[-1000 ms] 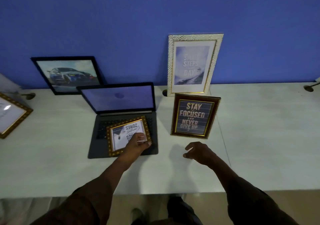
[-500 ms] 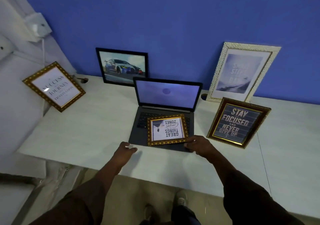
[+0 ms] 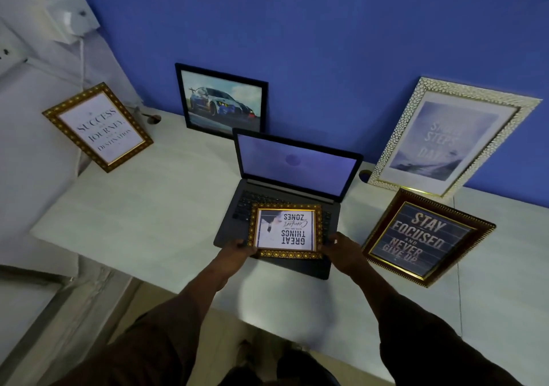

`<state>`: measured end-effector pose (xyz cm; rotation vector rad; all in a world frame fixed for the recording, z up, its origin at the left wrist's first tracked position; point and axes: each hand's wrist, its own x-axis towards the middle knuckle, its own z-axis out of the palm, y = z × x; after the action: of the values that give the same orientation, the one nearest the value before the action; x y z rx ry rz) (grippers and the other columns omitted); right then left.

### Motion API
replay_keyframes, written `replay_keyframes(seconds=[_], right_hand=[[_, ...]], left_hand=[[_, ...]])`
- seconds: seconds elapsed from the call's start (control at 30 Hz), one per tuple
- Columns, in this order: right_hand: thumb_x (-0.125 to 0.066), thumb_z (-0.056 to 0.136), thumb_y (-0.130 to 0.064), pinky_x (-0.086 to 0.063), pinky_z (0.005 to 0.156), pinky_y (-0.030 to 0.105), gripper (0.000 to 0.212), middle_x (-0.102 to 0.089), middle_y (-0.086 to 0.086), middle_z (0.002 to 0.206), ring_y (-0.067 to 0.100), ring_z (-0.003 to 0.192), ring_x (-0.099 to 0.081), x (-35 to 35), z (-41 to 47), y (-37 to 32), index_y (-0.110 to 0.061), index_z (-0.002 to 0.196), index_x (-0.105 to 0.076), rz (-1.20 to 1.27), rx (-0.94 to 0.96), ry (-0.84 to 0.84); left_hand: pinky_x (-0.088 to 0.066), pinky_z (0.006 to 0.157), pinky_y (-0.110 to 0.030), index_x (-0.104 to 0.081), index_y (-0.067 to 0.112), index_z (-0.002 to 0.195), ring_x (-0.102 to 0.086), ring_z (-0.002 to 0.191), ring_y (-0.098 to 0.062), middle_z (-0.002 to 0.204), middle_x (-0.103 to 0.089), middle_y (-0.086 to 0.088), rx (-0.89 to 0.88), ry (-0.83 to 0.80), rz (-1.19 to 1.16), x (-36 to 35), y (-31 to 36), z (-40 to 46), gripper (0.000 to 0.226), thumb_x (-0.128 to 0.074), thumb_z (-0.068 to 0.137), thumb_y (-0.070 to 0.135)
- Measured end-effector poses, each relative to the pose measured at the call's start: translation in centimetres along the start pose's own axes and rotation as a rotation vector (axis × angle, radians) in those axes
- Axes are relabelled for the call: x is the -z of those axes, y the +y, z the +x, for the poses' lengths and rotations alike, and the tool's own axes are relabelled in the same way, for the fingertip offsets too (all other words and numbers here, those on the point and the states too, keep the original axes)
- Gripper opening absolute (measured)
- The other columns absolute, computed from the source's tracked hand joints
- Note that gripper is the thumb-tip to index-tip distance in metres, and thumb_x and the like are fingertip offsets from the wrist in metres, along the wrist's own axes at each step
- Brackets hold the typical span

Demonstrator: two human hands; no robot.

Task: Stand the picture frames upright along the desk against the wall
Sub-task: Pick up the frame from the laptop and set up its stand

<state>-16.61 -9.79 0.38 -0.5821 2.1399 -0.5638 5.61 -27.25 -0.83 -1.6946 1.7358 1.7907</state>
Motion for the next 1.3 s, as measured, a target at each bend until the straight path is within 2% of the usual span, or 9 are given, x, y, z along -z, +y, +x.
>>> replay_keyframes(seconds=[0.07,0.37,0.5,0.63,0.87,0.93,1.03,1.17,1.3], right_hand=[[-0.059,0.101,-0.036,-0.051,0.098,0.038,0.042,-0.064,0.014,0.133,0.030,0.120,-0.062,-0.4,1.0,0.7,-0.011,0.134,-0.056,-0.013,0.009,-0.058],[-0.075,0.090,-0.038,-0.056,0.097,0.042,0.043,-0.070,0.012,0.123,0.028,0.111,-0.067,-0.5,4.5,0.8,-0.011,0.122,-0.066,0.072,0.050,-0.128],[-0.077,0.089,-0.026,-0.063,0.087,0.045,0.038,-0.073,0.014,0.115,0.025,0.103,-0.072,0.3,5.0,-1.7,0.000,0.113,-0.061,0.229,0.126,-0.191],[-0.072,0.093,-0.016,-0.065,0.079,0.041,0.032,-0.076,0.015,0.110,0.026,0.100,-0.075,1.2,4.0,-6.9,0.008,0.106,-0.055,0.227,0.277,-0.192],[-0.065,0.097,-0.030,-0.062,0.083,0.039,0.008,-0.076,-0.004,0.092,0.009,0.087,-0.073,0.4,1.0,-17.2,-0.024,0.095,-0.069,-0.097,0.658,-0.134],[-0.064,0.096,-0.032,-0.061,0.083,0.038,0.008,-0.076,-0.007,0.095,0.006,0.089,-0.072,-1.1,0.0,-20.4,-0.028,0.099,-0.071,-0.168,0.747,-0.123],[-0.066,0.094,-0.031,-0.059,0.083,0.038,0.012,-0.076,-0.007,0.100,0.007,0.091,-0.071,-4.6,-1.9,-25.5,-0.030,0.104,-0.073,-0.306,0.885,-0.124],[-0.066,0.093,-0.034,-0.058,0.083,0.040,0.012,-0.074,-0.010,0.102,0.009,0.094,-0.068,-10.1,-4.0,-31.2,-0.034,0.105,-0.069,-0.464,1.011,-0.085],[-0.064,0.095,-0.037,-0.055,0.089,0.035,0.019,-0.071,-0.012,0.112,0.005,0.104,-0.065,-14.0,-4.6,-33.0,-0.035,0.114,-0.061,-0.230,0.965,0.084]], left_hand=[[-0.043,0.097,-0.037,-0.062,0.018,0.118,-0.057,0.116,-0.025,0.128,-0.065,-0.009,0.000,0.011,-0.001,-1.2,0.4,0.2,0.030,-0.070,0.092,0.032],[-0.040,0.088,-0.031,-0.065,0.018,0.098,-0.058,0.092,-0.018,0.095,-0.066,-0.001,0.015,0.121,-0.064,-2.0,1.3,1.4,0.008,-0.070,0.093,0.020],[-0.052,0.099,-0.048,-0.068,0.017,0.110,-0.067,0.104,-0.029,0.110,-0.073,-0.008,-0.043,0.191,0.002,0.6,1.2,1.5,0.046,-0.074,0.075,0.045],[-0.048,0.100,-0.038,-0.051,0.012,0.138,-0.058,0.124,-0.031,0.137,-0.058,-0.013,-0.161,0.380,-0.005,3.6,3.8,-0.1,0.057,-0.075,0.089,0.029],[-0.040,0.114,-0.045,-0.044,0.017,0.148,-0.047,0.136,-0.027,0.149,-0.050,-0.009,-0.688,0.567,0.371,11.8,7.4,-3.9,0.063,-0.068,0.093,0.033],[-0.041,0.111,-0.043,-0.046,0.019,0.146,-0.051,0.131,-0.027,0.145,-0.055,-0.008,-0.826,0.527,0.591,14.0,7.7,-5.1,0.062,-0.066,0.091,0.039],[-0.050,0.099,-0.041,-0.056,0.022,0.135,-0.063,0.116,-0.023,0.130,-0.066,-0.005,-0.809,0.249,0.765,17.6,6.7,-6.2,0.049,-0.062,0.092,0.045],[-0.054,0.073,-0.030,-0.064,0.017,0.118,-0.069,0.091,-0.018,0.111,-0.074,-0.005,-0.650,0.089,0.584,23.0,2.3,-5.8,0.022,-0.055,0.101,0.029],[-0.059,0.078,-0.032,-0.069,0.020,0.113,-0.072,0.088,-0.012,0.104,-0.076,-0.001,-0.597,0.173,0.287,28.1,-2.0,-5.4,0.017,-0.059,0.100,0.027]])
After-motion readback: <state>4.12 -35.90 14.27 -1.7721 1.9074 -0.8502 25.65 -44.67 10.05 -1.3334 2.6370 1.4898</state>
